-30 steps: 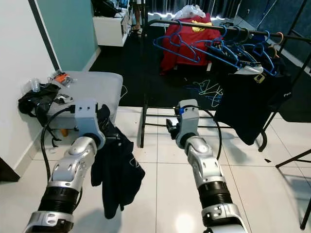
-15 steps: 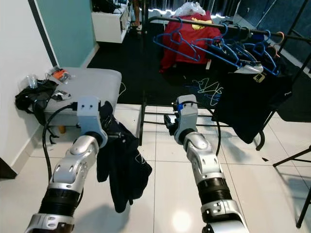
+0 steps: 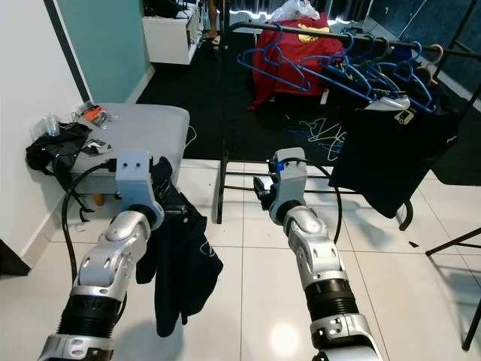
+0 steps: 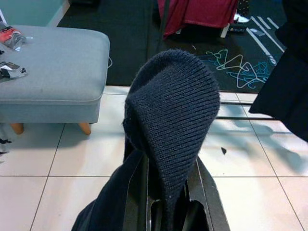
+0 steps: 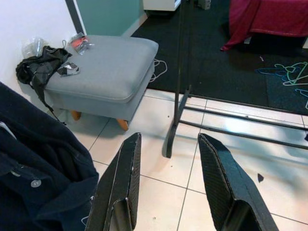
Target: Hang hanger
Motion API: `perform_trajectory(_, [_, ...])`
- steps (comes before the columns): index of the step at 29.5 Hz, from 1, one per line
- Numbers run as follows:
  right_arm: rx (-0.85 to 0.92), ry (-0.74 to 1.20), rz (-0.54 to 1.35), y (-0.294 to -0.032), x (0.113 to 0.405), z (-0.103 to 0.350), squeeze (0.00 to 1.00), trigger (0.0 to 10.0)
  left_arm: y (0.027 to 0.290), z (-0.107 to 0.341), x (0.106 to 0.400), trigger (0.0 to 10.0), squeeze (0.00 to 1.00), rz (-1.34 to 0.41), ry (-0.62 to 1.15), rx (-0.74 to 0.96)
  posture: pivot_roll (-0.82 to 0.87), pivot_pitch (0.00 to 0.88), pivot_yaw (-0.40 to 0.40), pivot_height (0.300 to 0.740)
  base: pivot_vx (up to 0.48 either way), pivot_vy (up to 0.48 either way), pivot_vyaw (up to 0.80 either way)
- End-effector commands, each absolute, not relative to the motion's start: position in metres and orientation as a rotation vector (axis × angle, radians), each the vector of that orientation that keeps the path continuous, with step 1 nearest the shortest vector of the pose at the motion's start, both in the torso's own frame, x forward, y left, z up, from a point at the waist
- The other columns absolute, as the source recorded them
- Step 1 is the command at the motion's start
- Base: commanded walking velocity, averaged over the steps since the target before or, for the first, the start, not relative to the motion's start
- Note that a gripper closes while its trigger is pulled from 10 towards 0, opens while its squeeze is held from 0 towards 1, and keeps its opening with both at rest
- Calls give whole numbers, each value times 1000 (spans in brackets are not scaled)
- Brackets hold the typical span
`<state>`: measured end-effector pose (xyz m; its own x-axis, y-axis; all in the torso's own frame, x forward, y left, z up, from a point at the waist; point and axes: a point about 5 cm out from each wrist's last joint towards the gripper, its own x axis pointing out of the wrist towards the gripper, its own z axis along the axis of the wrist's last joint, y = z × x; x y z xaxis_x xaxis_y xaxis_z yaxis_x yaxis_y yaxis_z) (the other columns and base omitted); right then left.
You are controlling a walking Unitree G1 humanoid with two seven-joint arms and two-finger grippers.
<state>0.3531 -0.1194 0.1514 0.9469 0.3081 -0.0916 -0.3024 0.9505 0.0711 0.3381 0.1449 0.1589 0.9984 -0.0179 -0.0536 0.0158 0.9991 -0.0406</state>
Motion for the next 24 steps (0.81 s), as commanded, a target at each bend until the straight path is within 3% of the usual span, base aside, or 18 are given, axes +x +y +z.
perform_trajectory(1, [67, 113, 302, -121, 351, 149, 0, 10000, 139, 164, 340, 10000, 0, -37, 31, -41, -59, 66, -25, 740, 0, 0, 0])
perform_trajectory(3, [73, 106, 293, -124, 351, 152, 0, 10000, 134, 166, 343, 10000, 0, -55, 30, -49, -64, 102, -37, 740, 0, 0, 0])
perform_trajectory(17, [59, 116, 315, -120, 349, 147, 0, 10000, 151, 157, 335, 10000, 0, 20, 63, -35, -42, 107, -69, 740, 0, 0, 0])
perform_trajectory(24, [32, 107, 334, -121, 348, 147, 0, 10000, 148, 156, 329, 10000, 0, 1, 58, -39, -27, 107, -83, 740, 0, 0, 0])
